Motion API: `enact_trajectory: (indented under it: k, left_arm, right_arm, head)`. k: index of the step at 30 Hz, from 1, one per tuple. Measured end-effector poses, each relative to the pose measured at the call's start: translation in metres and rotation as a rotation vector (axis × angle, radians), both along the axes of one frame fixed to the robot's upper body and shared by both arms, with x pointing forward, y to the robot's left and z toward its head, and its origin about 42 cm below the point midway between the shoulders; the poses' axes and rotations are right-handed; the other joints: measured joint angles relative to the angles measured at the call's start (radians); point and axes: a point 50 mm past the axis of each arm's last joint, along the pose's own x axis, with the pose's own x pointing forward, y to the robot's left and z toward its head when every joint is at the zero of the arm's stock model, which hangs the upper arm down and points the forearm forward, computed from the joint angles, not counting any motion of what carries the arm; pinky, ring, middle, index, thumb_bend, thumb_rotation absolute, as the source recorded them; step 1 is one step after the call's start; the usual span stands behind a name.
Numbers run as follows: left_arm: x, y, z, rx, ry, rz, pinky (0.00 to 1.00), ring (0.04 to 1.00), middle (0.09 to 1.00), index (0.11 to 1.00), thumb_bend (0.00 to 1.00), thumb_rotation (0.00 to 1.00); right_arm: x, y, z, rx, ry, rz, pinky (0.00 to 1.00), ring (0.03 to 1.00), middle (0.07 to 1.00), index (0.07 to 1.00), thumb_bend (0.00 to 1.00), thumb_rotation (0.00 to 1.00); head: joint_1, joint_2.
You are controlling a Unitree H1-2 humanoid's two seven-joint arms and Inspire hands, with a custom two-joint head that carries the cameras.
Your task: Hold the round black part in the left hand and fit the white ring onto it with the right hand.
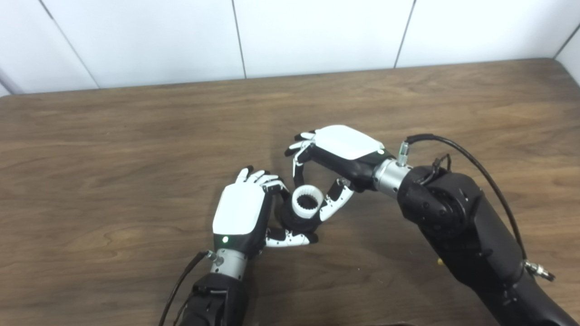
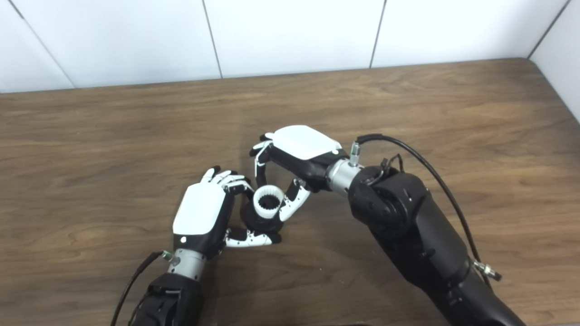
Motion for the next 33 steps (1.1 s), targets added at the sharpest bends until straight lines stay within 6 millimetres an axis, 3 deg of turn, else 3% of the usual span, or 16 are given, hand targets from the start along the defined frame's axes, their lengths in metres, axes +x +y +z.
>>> enact_trajectory:
  k: [33]
  left_arm:
    - [-0.0001, -0.0019, 0.0004, -0.003, 0.0, -0.001, 0.96, 0.847, 0.76, 0.483, 0.52, 0.05]
  right_arm:
    - [-0.0015, 0.0078, -0.0094, 0.004, 0.008, -0.009, 1.0, 0.977, 0.868, 0.486, 0.52, 0.14]
  head:
    - [-0.003, 0.003]
